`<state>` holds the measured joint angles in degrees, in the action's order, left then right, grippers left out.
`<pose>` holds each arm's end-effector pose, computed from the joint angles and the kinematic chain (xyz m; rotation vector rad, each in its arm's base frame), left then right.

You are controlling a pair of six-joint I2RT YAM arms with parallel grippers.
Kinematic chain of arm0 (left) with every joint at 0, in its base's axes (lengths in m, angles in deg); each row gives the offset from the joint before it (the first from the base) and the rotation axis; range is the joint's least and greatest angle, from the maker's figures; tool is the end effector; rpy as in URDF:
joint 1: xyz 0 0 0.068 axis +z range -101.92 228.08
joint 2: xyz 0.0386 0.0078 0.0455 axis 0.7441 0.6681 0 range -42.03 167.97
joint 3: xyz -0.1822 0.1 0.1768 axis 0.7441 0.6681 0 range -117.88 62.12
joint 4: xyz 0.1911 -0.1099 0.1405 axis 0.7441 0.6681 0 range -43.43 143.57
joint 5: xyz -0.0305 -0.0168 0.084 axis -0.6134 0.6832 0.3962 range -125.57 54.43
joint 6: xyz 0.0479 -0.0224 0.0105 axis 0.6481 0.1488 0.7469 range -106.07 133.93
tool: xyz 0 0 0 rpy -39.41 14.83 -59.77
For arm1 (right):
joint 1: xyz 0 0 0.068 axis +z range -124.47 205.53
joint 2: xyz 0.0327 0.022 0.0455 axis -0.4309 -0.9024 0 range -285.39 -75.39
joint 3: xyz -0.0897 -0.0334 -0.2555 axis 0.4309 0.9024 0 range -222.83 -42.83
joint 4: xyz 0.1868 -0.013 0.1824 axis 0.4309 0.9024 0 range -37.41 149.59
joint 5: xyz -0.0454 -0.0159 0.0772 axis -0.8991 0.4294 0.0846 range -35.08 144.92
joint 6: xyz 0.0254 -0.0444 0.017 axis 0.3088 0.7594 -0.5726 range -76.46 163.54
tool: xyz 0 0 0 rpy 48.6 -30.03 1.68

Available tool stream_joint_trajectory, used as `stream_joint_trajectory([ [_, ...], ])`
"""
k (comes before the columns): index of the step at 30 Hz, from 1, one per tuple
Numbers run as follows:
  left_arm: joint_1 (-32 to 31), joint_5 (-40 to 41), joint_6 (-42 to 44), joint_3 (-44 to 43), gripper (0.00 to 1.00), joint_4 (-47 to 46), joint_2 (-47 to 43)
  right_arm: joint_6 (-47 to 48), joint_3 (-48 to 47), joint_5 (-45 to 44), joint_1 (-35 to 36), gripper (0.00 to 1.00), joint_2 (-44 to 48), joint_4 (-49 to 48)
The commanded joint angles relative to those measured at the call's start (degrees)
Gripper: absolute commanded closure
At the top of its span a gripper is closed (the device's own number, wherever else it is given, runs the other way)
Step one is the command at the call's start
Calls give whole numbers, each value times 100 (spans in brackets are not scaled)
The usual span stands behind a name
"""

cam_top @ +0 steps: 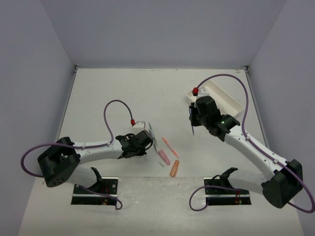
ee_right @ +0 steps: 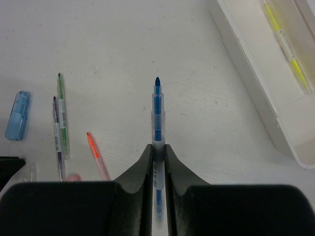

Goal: Sort the stationery into containers
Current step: Close the pen cap on the pen.

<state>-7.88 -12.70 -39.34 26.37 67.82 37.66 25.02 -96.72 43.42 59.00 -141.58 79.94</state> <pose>0.1433 -0.1874 0.1496 -0.0539 2.5690 -0.1598 0.2120 0.1317 0.2920 -0.1878 2.2515 0.2605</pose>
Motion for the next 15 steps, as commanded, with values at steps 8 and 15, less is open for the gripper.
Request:
stream_joint_trajectory([
  [8,-29,255,-52,-57,100,601,-481,95,71,510,19,100,97,-331],
  [15,-29,842,460,-749,100,334,-2319,-534,795,3107,64,100,662,-2168],
])
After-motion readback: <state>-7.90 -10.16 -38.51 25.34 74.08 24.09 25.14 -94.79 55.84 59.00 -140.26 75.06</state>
